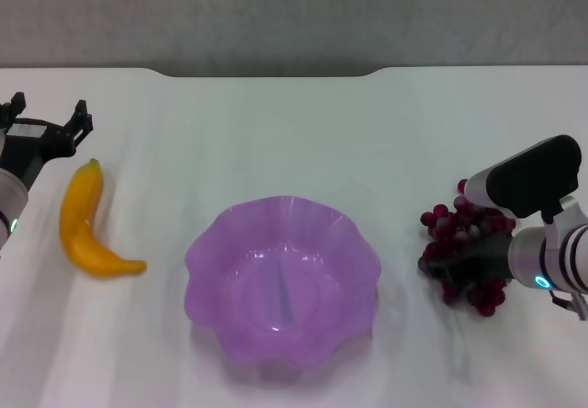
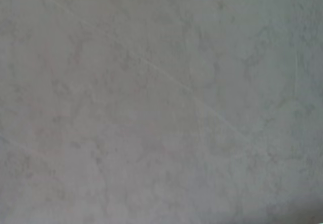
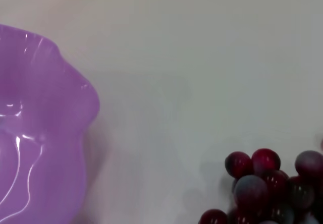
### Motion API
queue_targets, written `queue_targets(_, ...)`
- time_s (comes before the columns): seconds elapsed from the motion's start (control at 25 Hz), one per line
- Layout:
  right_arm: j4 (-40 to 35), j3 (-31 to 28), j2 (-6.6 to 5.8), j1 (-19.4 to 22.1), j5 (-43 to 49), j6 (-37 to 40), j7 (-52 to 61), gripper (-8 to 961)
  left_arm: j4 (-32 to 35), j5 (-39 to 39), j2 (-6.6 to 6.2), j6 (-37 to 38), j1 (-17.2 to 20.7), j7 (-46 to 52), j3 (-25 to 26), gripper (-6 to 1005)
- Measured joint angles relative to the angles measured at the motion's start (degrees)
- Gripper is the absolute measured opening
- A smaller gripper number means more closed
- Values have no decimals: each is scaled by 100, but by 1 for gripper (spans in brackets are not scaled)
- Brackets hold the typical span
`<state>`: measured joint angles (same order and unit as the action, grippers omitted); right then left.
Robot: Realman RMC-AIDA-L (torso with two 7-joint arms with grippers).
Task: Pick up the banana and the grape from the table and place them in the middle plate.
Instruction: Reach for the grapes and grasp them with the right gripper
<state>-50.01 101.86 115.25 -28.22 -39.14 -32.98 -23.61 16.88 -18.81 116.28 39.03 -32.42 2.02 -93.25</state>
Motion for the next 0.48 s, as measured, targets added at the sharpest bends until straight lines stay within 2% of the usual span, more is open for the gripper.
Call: queue_targets(0.48, 11, 54, -2, 9, -17, 76, -4, 550, 0, 0, 0, 0, -8, 0, 0, 876)
